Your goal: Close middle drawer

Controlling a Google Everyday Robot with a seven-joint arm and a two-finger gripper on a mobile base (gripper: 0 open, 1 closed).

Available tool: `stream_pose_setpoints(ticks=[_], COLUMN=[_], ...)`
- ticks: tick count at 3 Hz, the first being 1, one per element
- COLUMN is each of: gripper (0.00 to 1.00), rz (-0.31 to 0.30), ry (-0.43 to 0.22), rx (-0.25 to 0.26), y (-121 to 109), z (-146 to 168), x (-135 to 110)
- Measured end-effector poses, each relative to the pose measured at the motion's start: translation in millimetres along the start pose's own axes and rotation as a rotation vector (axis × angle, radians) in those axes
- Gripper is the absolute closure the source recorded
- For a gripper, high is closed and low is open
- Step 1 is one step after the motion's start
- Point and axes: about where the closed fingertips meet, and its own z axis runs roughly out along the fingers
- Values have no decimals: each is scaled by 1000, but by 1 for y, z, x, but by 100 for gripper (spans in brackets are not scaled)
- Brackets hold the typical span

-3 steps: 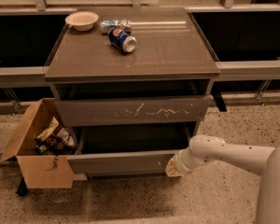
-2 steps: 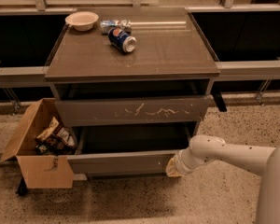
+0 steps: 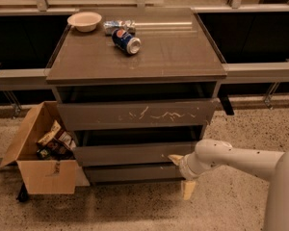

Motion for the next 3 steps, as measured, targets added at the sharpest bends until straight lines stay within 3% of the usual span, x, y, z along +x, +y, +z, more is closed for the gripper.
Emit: stream_pose_setpoints(ticks=[1,2,3], gripper=[0,0,0], rz=[0,-23,-54], ry=[0,-1,-16], rx=[0,18,53], y=[0,-14,-47], z=[0,-2,-4], x=[0,1,4])
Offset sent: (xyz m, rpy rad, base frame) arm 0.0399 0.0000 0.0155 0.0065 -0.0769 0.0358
